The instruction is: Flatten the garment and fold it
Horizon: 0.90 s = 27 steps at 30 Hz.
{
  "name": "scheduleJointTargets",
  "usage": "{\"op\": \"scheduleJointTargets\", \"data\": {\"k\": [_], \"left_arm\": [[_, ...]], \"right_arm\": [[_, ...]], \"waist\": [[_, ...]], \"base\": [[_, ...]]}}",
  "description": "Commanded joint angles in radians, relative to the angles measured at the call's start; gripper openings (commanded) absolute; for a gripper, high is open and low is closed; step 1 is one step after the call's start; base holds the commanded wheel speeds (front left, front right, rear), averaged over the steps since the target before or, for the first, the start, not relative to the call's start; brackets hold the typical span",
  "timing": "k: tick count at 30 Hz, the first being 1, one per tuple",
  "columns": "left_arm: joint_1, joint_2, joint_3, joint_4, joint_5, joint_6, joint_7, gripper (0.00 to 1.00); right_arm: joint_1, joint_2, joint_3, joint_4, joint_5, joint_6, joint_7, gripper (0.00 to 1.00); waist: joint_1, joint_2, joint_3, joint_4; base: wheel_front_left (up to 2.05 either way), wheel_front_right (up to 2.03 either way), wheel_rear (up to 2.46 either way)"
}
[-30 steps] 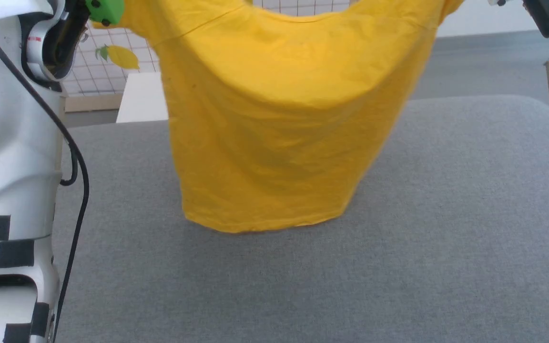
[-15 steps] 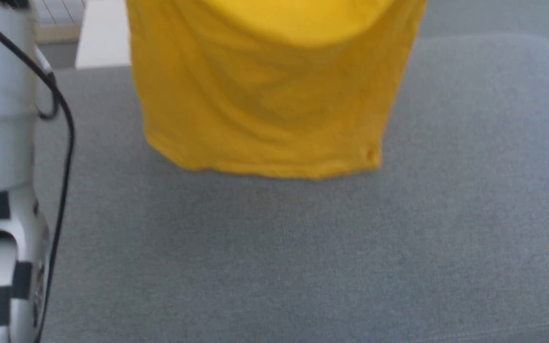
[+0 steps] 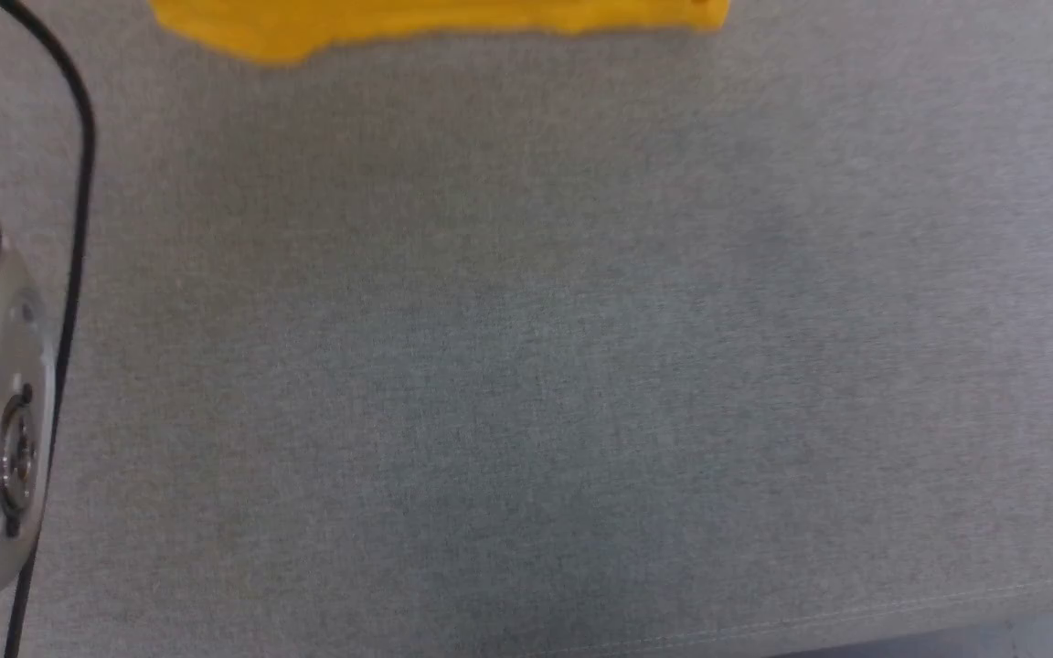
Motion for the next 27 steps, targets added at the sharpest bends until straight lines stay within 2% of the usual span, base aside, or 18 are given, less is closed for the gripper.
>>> {"op": "scheduleJointTargets", "data": {"k": [1,4,9,14,20,27], "left_arm": [[-0.009,-0.007,0.000,0.028,-0.005,-0.015,-0.038,0.00],[-0.012,-0.019,0.007,0.066,-0.022,-0.035,-0.095,0.00],[0.019,0.003,-0.014,0.090,-0.012,-0.094,-0.139,0.00],[0.142,0.026,-0.015,0.045,-0.066,-0.144,-0.154,0.00],[0.281,0.067,-0.022,-0.053,-0.157,-0.155,-0.138,0.00],[0.524,0.118,-0.022,-0.236,-0.255,-0.153,-0.064,0.00]], "right_arm": [[-0.020,-0.025,0.000,0.020,-0.039,-0.002,-0.035,0.00],[-0.042,-0.072,0.003,0.029,-0.114,-0.002,-0.095,0.00],[-0.061,-0.122,0.023,0.048,-0.201,-0.002,-0.167,0.00],[0.027,-0.147,0.053,0.086,-0.205,-0.002,-0.225,0.00],[0.147,-0.164,0.104,0.056,-0.085,-0.002,-0.244,0.00],[0.369,-0.198,0.119,-0.069,0.183,-0.002,-0.245,0.00]], "waist": [[-0.0002,0.0000,0.086,0.049],[-0.0002,0.0000,0.118,0.089],[-0.0002,0.0000,0.206,0.128],[-0.0002,0.0000,0.241,0.157],[-0.0002,0.0000,0.215,0.164],[-0.0002,0.0000,0.155,0.158]], "base": [[0.00,0.00,0.00],[0.00,0.00,0.00],[0.00,0.00,0.00],[0.00,0.00,0.00],[0.00,0.00,0.00],[0.00,0.00,0.00]]}}
